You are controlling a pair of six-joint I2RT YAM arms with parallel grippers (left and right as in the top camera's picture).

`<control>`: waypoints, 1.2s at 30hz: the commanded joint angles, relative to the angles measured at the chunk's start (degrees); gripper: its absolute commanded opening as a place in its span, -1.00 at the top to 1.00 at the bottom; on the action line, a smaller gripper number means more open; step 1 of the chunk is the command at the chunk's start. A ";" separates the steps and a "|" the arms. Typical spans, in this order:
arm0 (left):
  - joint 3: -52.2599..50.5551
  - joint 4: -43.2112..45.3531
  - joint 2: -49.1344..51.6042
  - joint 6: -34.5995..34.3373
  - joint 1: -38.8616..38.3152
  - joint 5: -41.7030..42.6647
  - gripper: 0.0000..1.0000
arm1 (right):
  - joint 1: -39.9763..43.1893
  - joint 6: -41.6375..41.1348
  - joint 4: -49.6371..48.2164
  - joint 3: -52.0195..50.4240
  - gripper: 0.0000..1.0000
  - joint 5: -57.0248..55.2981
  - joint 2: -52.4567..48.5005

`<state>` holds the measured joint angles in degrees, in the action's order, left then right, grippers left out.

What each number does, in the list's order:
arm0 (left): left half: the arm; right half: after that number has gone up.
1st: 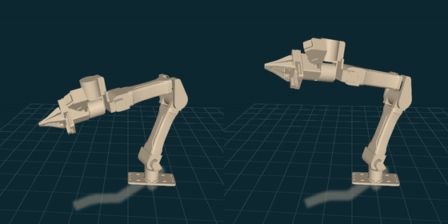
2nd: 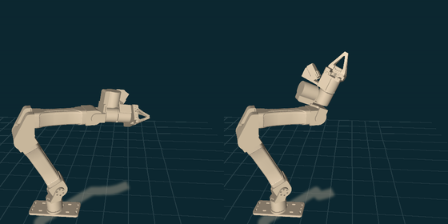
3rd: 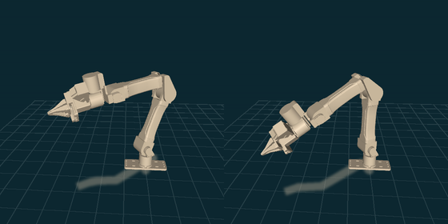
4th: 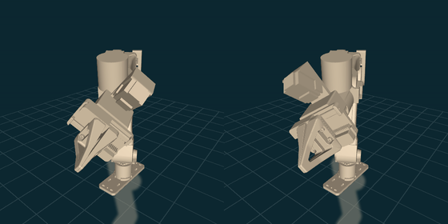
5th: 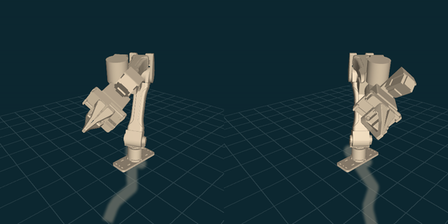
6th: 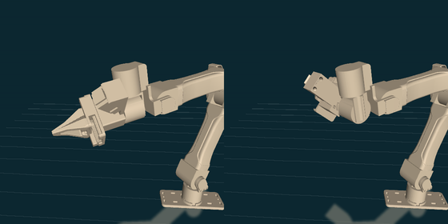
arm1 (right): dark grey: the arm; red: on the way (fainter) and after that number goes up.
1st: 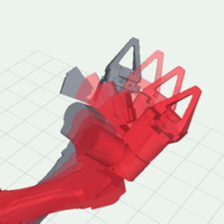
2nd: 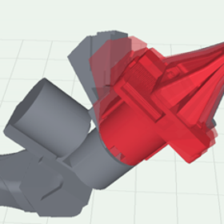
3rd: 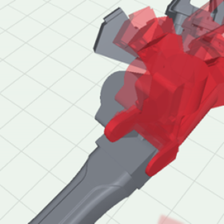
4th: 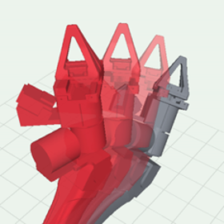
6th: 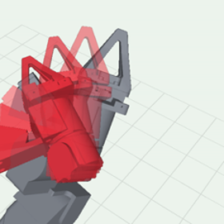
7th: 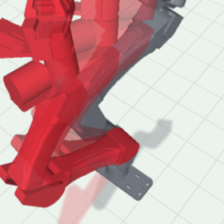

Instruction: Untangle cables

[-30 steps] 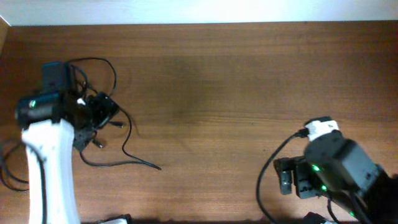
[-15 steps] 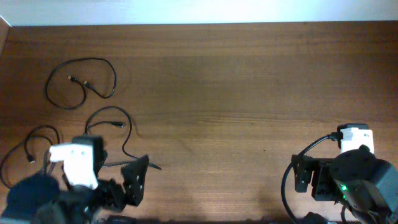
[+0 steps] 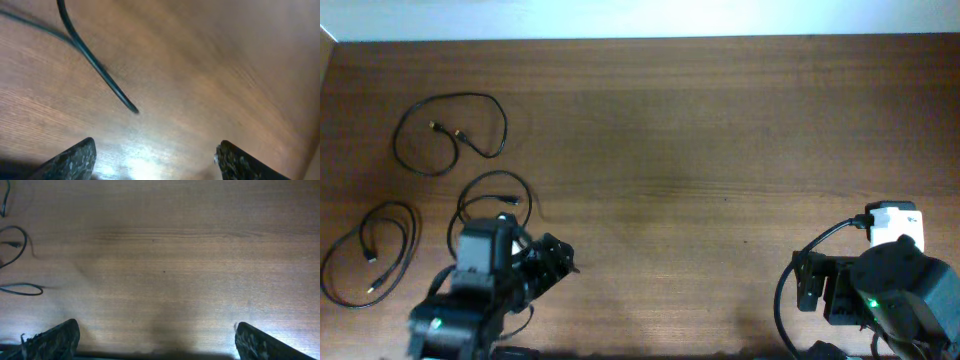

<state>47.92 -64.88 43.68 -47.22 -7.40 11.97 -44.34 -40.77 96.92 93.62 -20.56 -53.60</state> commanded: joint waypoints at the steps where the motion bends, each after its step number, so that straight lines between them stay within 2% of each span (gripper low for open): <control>1: -4.17 5.33 3.80 -6.10 -0.28 -0.48 -0.47 | 0.15 -0.61 0.04 0.00 -0.97 -0.98 0.26; 4: -4.35 6.16 10.27 -6.14 -0.28 -1.60 -0.30 | 0.15 -0.39 0.15 0.00 -0.97 -1.18 0.26; 6: -4.35 6.23 13.86 -6.14 -0.28 -1.55 0.13 | 0.15 -0.39 0.15 0.00 -0.97 -1.44 0.26; 7: -4.35 7.02 16.85 -6.14 -0.28 -1.51 0.46 | 0.15 -0.42 0.15 0.00 -0.97 -2.27 0.26; 8: -4.35 8.70 19.41 -6.14 -0.28 -1.29 1.00 | 0.15 -0.42 0.13 0.00 -0.97 -2.93 0.26; 11: -4.33 17.22 22.43 -6.12 -0.28 0.98 1.00 | 0.15 -0.39 -0.02 0.00 -0.98 -3.54 0.26; 14: -4.09 35.19 22.58 -6.10 -0.26 2.69 1.00 | 0.15 -0.42 0.00 0.00 -0.97 -3.54 0.26; 16: -3.89 52.04 22.58 -5.64 -0.20 2.16 1.00 | 0.15 -0.42 0.00 0.00 -0.97 -3.54 0.26; 18: -3.89 70.55 22.60 -4.52 0.07 -1.86 1.00 | 0.15 -0.39 0.00 0.00 -0.97 -3.82 0.26; 20: -3.87 80.43 22.60 -4.57 0.20 -7.41 1.00 | 0.15 -0.39 0.00 0.00 -0.97 -4.44 0.26; 23: -3.74 80.37 23.52 -4.59 0.26 -10.29 1.00 | 0.15 -0.42 -0.11 0.00 -0.97 -5.68 0.26; 27: -3.74 70.55 30.75 -4.57 0.33 -11.78 1.00 | 0.15 -0.42 -1.01 0.00 -0.97 -6.29 0.11; 33: -3.74 71.01 37.53 -4.07 0.26 -7.65 1.00 | 0.15 -0.42 -1.16 0.00 -0.97 -6.32 0.00; 36: -3.74 75.03 37.53 4.68 0.26 1.68 1.00 | 0.15 -0.44 -1.46 0.00 -0.97 -6.27 -0.26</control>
<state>44.21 7.18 81.23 -50.98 -7.42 4.56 -44.34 -40.75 95.85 93.51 -25.65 -53.56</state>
